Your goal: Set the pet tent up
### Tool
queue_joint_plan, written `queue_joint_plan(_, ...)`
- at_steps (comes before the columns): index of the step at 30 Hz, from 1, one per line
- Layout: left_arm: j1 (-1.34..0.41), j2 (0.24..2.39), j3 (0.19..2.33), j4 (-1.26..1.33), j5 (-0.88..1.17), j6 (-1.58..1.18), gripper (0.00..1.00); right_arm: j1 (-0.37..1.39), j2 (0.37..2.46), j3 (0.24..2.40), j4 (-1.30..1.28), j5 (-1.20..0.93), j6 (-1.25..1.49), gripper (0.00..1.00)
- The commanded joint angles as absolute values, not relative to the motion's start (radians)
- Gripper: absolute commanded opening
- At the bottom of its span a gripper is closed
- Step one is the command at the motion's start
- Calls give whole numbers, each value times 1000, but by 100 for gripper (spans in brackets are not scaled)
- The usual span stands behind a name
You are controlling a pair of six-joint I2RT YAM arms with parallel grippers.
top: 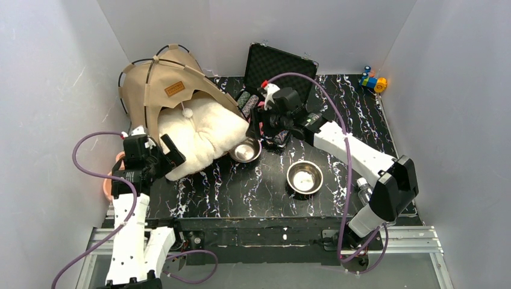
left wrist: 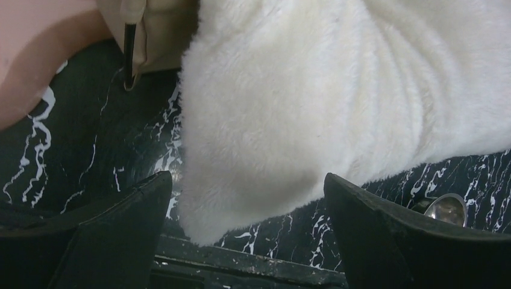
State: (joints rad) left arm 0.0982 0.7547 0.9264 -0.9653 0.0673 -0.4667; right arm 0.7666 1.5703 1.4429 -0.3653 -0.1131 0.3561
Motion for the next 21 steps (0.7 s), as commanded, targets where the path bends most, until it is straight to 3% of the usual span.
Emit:
queue_joint_plan(1, 101, 774, 884, -1048, 40, -551, 98, 762, 1554, 1357, -290, -175, 420, 75)
queue_joint_plan(7, 101, 778, 804, -909, 128, -604, 95, 762, 1639, 1327, -140, -229, 460, 74)
queue_joint_plan(12, 101, 800, 773, -802, 158, -628, 42, 762, 1754, 1366, 18, -268, 451, 66)
queue_joint_plan(14, 100, 806, 780, -768, 159, -634, 16, 762, 1795, 1404, 66, -289, 442, 51)
queue_joint_plan(16, 100, 815, 800, -742, 158, -641, 0, 763, 1831, 1453, 96, -313, 441, 32)
queue_joint_plan(19, 101, 844, 843, -703, 160, -635, 0, 769, 1862, 1534, 114, -327, 446, 7)
queue_joint_plan(21, 100, 869, 877, -677, 149, -628, 0, 777, 1870, 1578, 107, -308, 445, 1)
